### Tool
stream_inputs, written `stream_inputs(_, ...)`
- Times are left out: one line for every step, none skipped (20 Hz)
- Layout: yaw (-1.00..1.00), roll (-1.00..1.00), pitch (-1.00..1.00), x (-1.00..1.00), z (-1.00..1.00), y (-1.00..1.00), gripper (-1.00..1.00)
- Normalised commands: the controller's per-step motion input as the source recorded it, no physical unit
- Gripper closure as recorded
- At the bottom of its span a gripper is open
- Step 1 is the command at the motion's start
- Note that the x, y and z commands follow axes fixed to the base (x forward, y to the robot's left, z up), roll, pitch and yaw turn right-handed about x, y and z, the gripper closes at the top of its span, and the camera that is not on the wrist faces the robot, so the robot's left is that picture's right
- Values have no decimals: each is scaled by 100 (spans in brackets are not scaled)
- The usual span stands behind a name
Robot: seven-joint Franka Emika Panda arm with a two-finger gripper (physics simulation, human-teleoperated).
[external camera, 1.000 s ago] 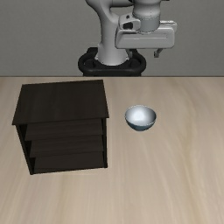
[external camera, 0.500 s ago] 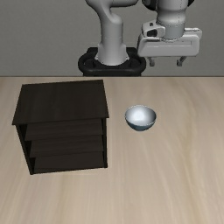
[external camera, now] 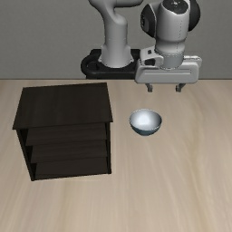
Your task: Pick up the porcelain bowl on the table and place it on the wooden shelf
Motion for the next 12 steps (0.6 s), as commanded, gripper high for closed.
stream_inputs(0, 0, 0, 0, -100, 0, -100)
stream_inputs(0, 0, 0, 0, -100, 0, -100)
stream_inputs(0, 0, 0, 0, -100, 0, -100)
stream_inputs(0, 0, 0, 0, -100, 0, -100)
stream_inputs(0, 0, 0, 0, -100, 0, -100)
stream_inputs(0, 0, 0, 0, -100, 0, -100)
stream_inputs(0, 0, 0, 0, -100, 0, -100)
stream_inputs(0, 0, 0, 0, -100, 0, -100)
stream_inputs(0, 0, 0, 0, -100, 0, -100)
stream_inputs(0, 0, 0, 0, -100, 0, -100)
stream_inputs(0, 0, 0, 0, -100, 0, -100)
stream_inputs(0, 0, 0, 0, 0, 0, 100)
